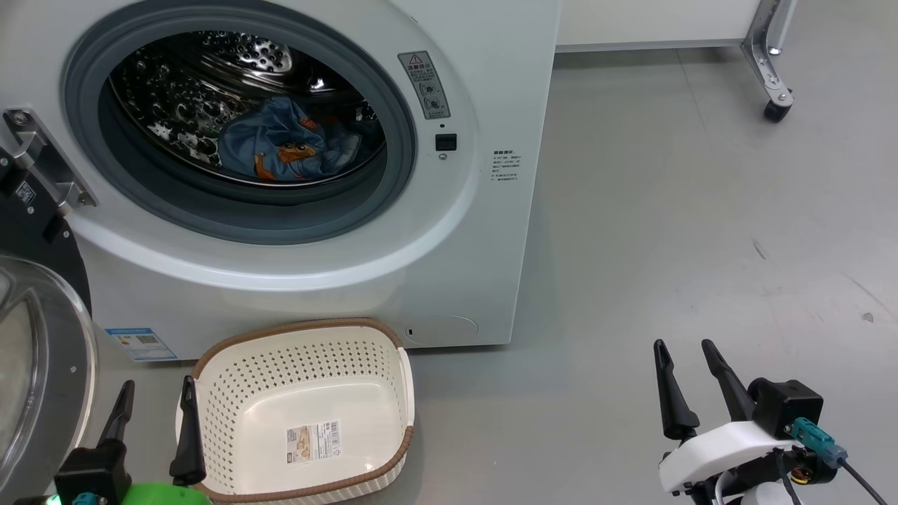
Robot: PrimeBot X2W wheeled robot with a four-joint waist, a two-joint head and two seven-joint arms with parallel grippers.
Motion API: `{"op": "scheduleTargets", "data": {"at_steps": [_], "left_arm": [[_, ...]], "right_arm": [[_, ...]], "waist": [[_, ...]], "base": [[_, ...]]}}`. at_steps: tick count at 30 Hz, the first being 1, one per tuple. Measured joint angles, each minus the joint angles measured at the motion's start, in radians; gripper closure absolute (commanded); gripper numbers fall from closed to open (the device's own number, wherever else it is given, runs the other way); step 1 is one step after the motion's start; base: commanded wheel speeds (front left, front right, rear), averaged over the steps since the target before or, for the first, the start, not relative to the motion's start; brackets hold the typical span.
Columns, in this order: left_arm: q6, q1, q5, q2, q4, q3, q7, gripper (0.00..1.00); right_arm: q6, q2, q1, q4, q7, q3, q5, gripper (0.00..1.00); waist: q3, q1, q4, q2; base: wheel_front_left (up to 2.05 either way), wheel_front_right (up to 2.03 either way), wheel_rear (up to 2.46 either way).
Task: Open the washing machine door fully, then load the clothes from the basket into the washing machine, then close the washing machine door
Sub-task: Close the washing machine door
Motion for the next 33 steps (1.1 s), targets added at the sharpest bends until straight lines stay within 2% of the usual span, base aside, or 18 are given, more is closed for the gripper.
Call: {"op": "scheduleTargets", "data": {"at_steps": [33], "left_arm": [[-0.018, 0.000, 0.020, -0.021, -0.004, 0.010, 0.000, 0.00]], "right_arm": [[0.008, 0.004, 0.011, 0.001, 0.000, -0.012, -0.006, 0.00]], "waist": [[-0.004, 0.0000, 0.016, 0.0000]], "base": [[0.00, 0.00, 0.00]]}}
